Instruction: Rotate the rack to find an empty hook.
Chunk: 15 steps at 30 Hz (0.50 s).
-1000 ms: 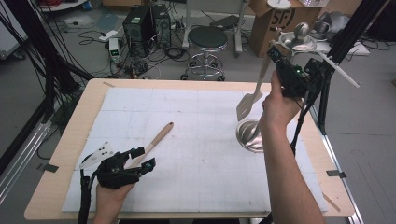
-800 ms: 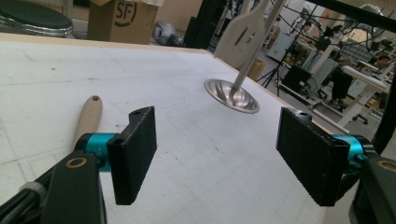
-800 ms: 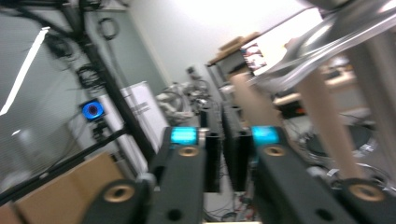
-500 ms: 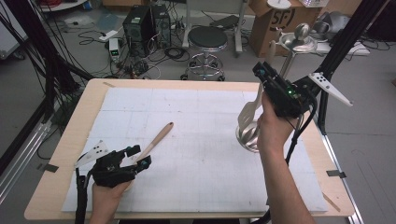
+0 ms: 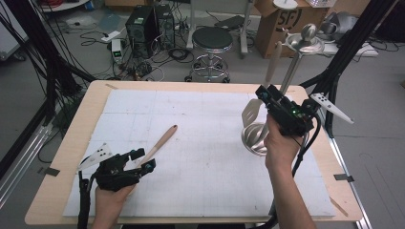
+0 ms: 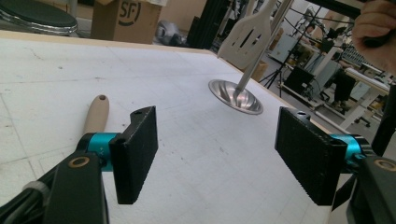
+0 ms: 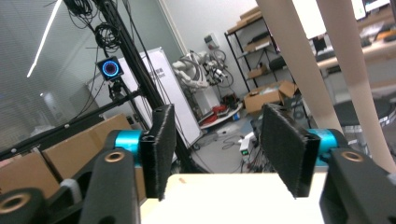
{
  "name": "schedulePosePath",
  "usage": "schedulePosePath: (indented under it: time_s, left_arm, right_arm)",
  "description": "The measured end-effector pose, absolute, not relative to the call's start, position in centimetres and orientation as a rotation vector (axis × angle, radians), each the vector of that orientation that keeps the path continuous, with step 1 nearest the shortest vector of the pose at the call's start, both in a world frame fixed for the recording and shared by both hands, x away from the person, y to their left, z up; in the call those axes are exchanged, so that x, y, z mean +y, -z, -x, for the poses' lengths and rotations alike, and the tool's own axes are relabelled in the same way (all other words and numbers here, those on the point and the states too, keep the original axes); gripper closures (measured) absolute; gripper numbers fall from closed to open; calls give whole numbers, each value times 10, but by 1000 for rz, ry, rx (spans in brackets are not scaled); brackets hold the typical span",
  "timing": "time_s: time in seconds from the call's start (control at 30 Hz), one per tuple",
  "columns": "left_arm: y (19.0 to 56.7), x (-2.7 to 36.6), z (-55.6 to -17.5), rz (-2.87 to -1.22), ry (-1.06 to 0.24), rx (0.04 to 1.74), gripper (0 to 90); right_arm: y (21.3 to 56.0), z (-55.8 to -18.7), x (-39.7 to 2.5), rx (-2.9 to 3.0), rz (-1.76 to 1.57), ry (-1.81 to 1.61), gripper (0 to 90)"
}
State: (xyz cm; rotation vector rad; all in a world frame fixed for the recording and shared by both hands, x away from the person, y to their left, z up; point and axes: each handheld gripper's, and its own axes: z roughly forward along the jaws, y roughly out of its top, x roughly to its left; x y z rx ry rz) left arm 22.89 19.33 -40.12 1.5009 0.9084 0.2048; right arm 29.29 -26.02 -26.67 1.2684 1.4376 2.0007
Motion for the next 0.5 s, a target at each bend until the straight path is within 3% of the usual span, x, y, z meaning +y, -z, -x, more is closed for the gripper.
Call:
schedulePosePath:
  time_s: [0.5]
  left_arm:
    - [402, 192, -230, -1504, -204, 905, 305]
  right_arm:
    - [293, -286, -265, 1484, -1346, -1982, 380]
